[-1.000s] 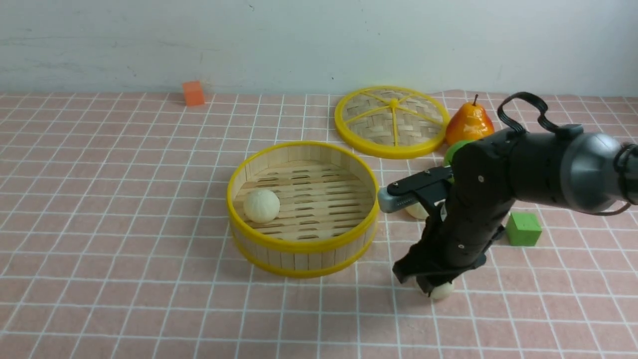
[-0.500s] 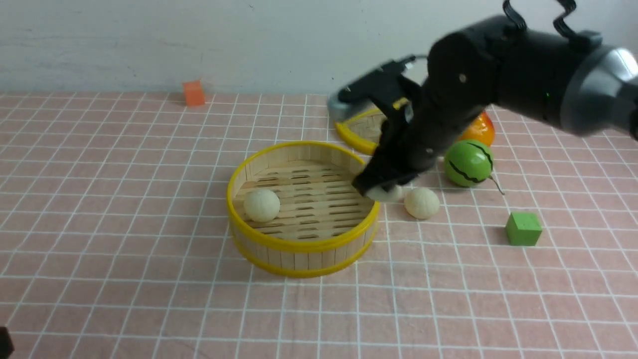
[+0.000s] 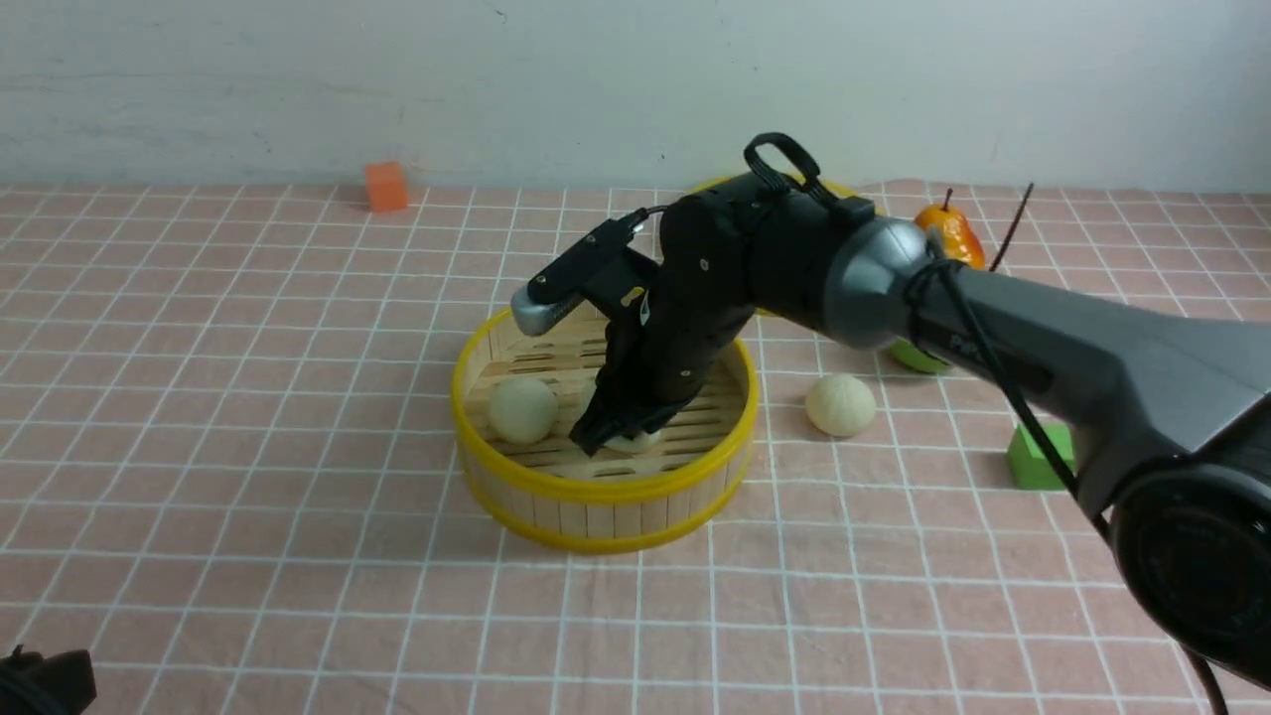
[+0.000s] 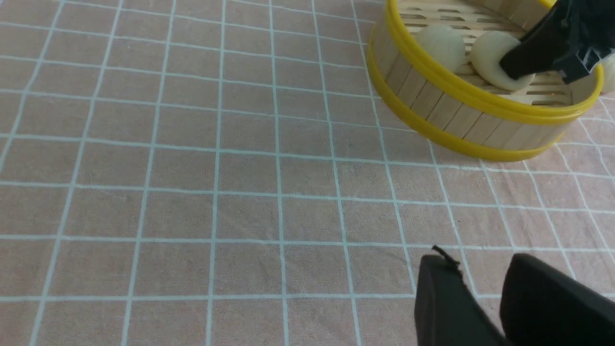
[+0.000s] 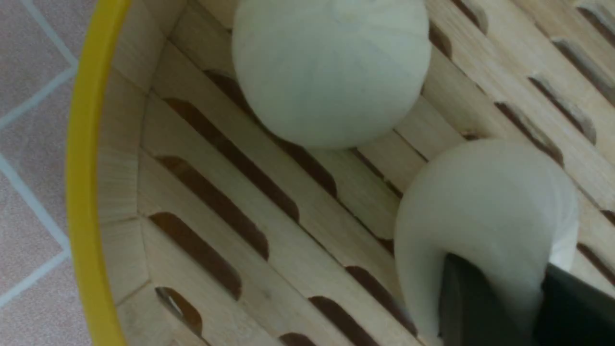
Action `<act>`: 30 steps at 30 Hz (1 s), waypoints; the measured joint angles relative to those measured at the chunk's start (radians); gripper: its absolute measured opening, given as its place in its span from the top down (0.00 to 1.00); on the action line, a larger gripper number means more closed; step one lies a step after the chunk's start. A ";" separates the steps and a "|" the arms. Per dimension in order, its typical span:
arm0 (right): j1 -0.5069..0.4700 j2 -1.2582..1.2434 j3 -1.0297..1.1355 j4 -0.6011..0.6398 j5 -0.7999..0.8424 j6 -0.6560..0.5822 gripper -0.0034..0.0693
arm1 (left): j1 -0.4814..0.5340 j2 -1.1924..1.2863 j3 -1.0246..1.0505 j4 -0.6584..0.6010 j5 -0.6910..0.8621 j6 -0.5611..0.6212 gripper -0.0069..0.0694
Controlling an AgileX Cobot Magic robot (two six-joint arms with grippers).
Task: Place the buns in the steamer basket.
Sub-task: Use the right arm to put the steamed stuffed bun into the steamer, then use the right arm to grab a steamed stuffed bun
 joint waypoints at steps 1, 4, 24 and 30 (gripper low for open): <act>0.000 0.000 0.000 0.000 0.000 0.000 0.70 | 0.000 0.000 0.000 0.001 0.000 0.000 0.73; 0.000 -0.010 -0.002 0.000 0.027 0.006 0.49 | 0.000 0.000 0.000 0.003 0.001 0.000 0.89; -0.239 -0.060 -0.120 -0.108 0.281 0.293 0.26 | 0.000 0.000 0.000 0.035 -0.027 0.000 0.93; -0.268 0.049 -0.120 -0.082 0.298 0.301 0.28 | 0.000 0.000 0.000 0.048 -0.032 0.000 0.93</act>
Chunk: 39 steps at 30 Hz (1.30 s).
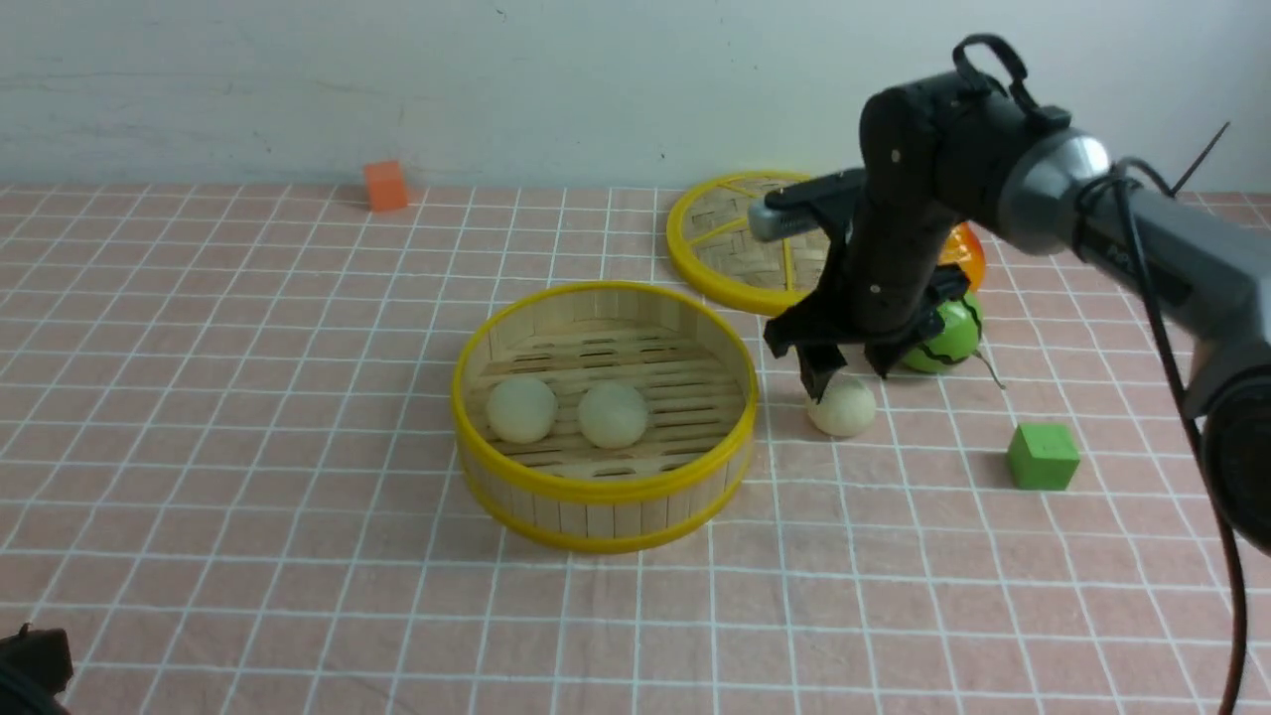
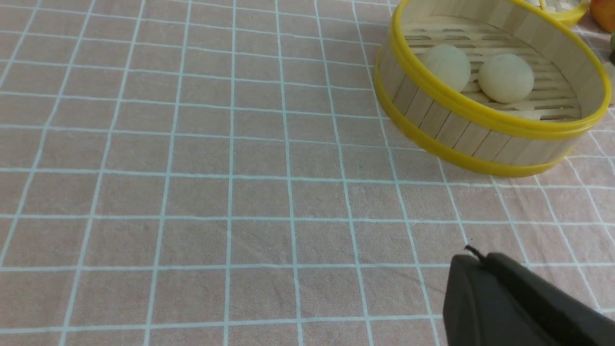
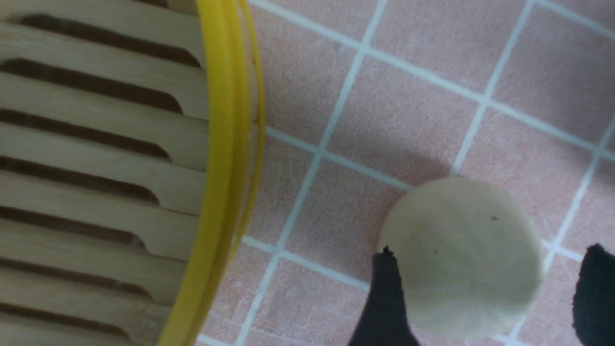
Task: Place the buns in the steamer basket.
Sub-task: Use the right arm to grab a steamed stuffed bun, then use the right arm to put the steamed stuffed bun into the steamer
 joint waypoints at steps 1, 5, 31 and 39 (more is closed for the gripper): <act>0.000 0.013 0.000 0.000 -0.002 -0.003 0.28 | 0.000 0.000 0.001 0.003 -0.003 0.000 0.93; 0.000 0.057 0.000 0.008 0.006 -0.067 0.40 | 0.000 0.000 0.007 0.006 -0.010 0.000 0.93; 0.181 0.066 -0.229 0.133 0.010 -0.397 0.92 | 0.000 0.000 0.014 0.013 -0.024 0.000 0.93; 0.184 0.087 -0.229 0.079 -0.020 -0.398 0.67 | 0.000 0.000 0.014 0.011 -0.024 0.000 0.93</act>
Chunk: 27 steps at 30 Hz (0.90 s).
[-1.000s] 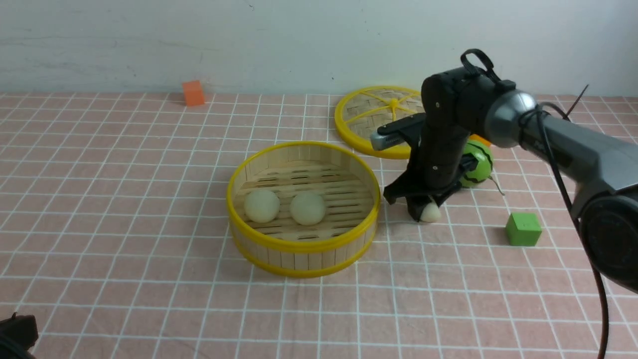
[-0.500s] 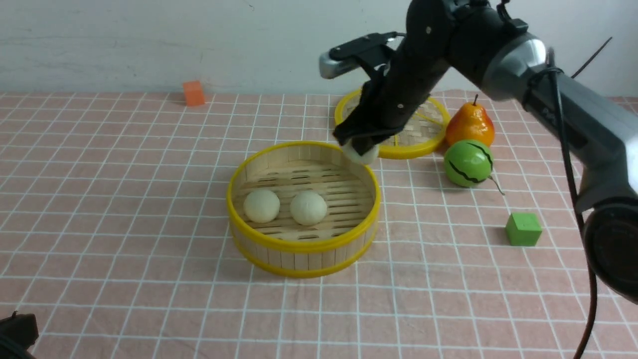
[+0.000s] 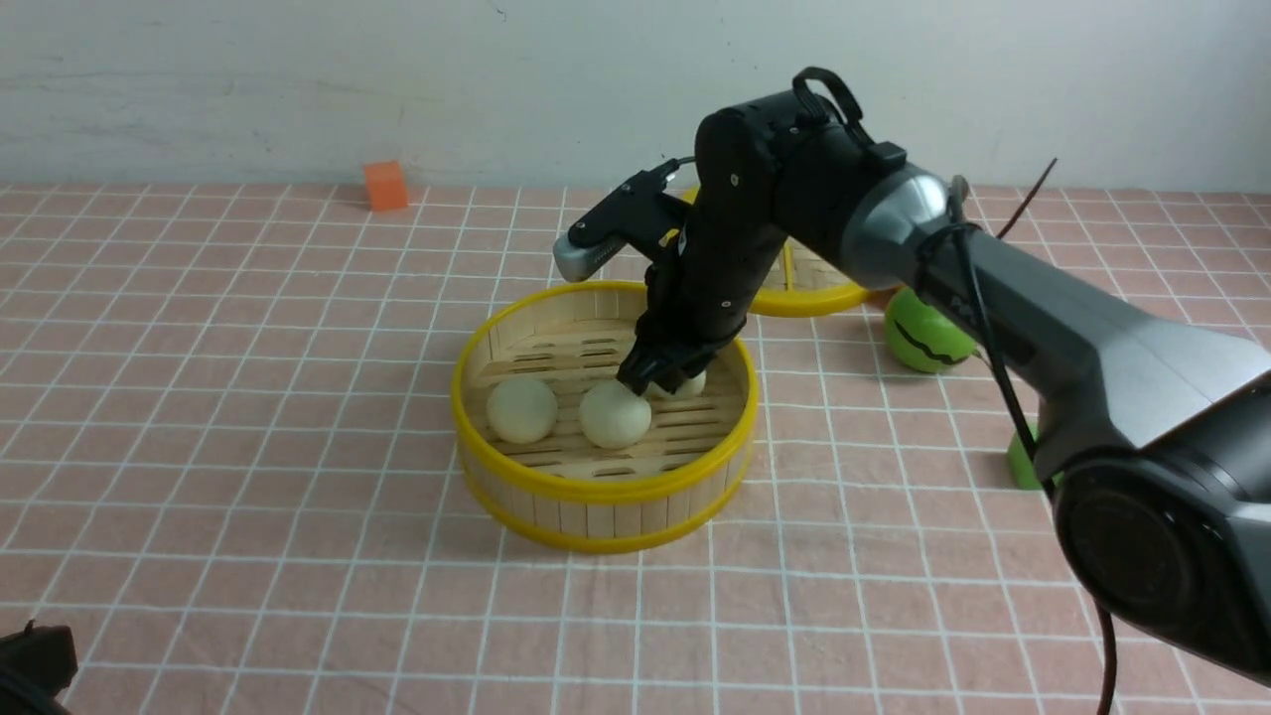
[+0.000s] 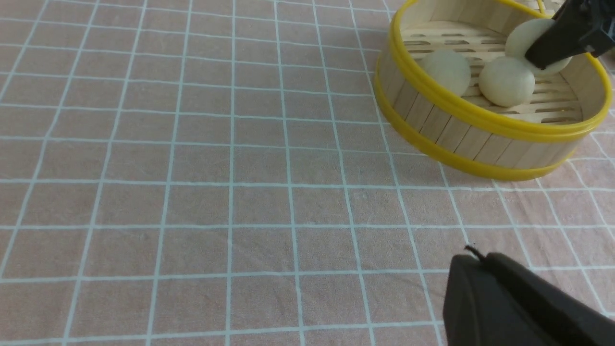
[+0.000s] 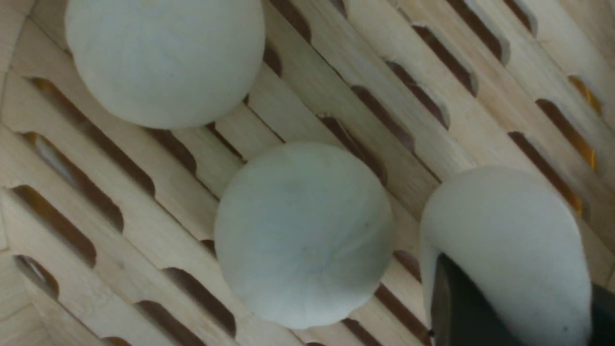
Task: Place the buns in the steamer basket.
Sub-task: Use the right arm to put the steamed stuffed bun into the steamer
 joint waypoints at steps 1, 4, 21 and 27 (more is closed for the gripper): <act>0.000 0.000 0.000 -0.014 -0.003 0.000 0.59 | 0.000 0.000 0.000 0.000 0.000 0.000 0.93; 0.000 0.000 0.000 -0.022 -0.003 0.018 0.47 | 0.000 0.000 0.000 0.000 0.000 0.000 0.92; 0.017 -0.003 0.000 -0.063 0.006 0.135 0.39 | 0.000 0.000 0.000 0.000 0.002 0.000 0.90; 0.017 -0.010 0.000 -0.068 0.006 0.209 0.21 | 0.000 0.000 0.001 0.000 0.000 0.000 0.89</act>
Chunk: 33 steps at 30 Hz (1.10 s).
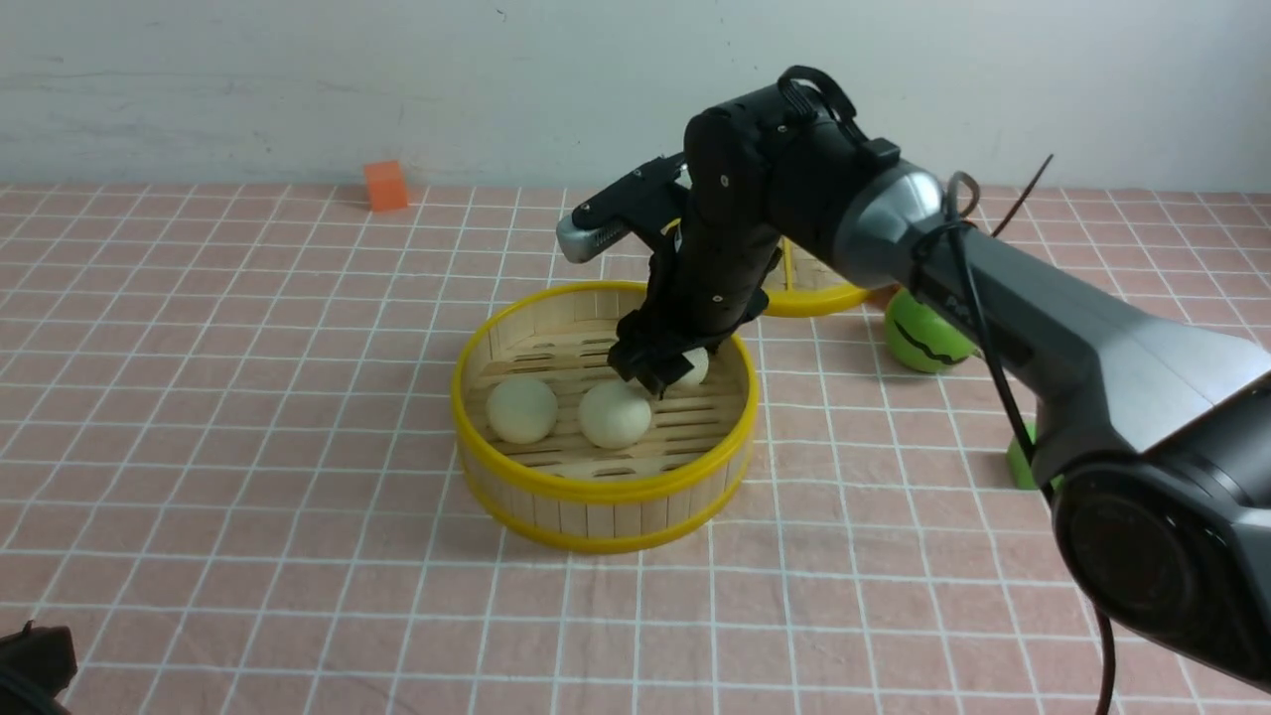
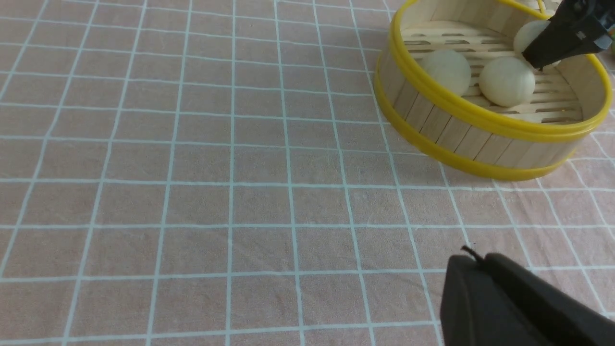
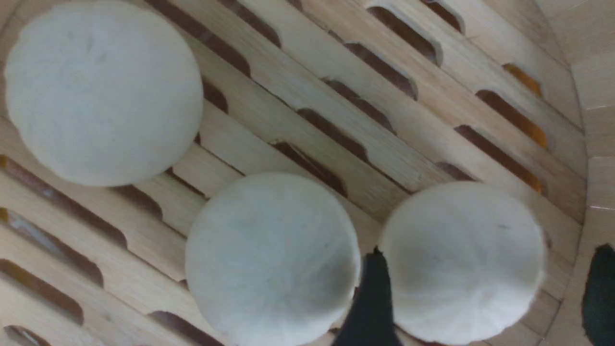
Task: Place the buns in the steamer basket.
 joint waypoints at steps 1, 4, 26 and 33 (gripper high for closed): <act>0.000 0.000 0.000 -0.004 0.000 0.012 0.18 | 0.000 0.001 0.000 0.000 0.000 0.000 0.89; 0.000 -0.002 0.000 -0.007 0.001 0.019 0.14 | 0.000 0.001 0.000 0.000 0.000 0.000 0.89; -0.088 -0.456 -0.002 0.052 0.129 0.004 0.96 | 0.000 -0.208 -0.010 -0.165 -0.060 0.118 0.88; -0.090 -0.844 0.277 -0.010 0.082 -0.016 0.96 | 0.000 -0.330 0.038 -0.203 -0.171 0.151 0.88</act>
